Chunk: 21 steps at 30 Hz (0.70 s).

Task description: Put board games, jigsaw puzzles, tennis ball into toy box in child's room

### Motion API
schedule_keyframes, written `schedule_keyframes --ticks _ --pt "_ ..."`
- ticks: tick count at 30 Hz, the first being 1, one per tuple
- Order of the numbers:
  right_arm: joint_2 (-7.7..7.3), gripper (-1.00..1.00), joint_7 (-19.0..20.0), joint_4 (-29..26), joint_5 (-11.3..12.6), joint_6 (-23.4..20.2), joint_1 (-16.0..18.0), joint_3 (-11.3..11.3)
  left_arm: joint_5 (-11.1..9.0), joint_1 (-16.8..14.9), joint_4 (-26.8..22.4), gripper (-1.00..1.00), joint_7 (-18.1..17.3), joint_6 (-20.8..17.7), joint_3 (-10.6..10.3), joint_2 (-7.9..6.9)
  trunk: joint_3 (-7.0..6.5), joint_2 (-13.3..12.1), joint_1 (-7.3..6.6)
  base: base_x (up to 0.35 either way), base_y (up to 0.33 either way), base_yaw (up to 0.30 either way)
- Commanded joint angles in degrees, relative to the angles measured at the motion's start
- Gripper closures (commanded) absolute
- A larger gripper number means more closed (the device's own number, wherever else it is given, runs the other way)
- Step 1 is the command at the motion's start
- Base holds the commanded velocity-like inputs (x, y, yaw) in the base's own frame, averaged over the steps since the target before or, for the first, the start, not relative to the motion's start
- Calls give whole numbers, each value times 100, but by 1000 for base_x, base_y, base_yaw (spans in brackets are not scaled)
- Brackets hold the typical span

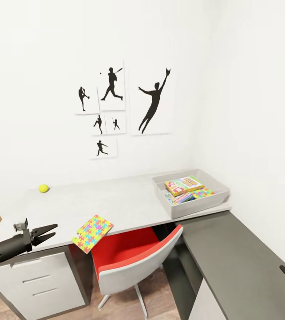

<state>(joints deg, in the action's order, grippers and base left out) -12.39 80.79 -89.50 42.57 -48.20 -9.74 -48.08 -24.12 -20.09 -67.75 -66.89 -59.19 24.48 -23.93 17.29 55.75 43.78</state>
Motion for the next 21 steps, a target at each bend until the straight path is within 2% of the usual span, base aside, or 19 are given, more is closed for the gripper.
schedule_keyframes --ticks 1,18,21 --pt "-3 -100 -1 -8 29 -53 -1 3 -1 -4 7 -100 -14 -32 1 5 25 46 23 0 0 0" --pt "-52 -100 -2 -71 33 -158 -1 -60 19 -4 231 -100 -12 -29 -13 46 330 728 397 0 0 0" --pt "-57 -100 4 -73 33 -217 -1 -136 20 -4 234 -100 -15 -31 -13 46 384 848 463 0 0 0"
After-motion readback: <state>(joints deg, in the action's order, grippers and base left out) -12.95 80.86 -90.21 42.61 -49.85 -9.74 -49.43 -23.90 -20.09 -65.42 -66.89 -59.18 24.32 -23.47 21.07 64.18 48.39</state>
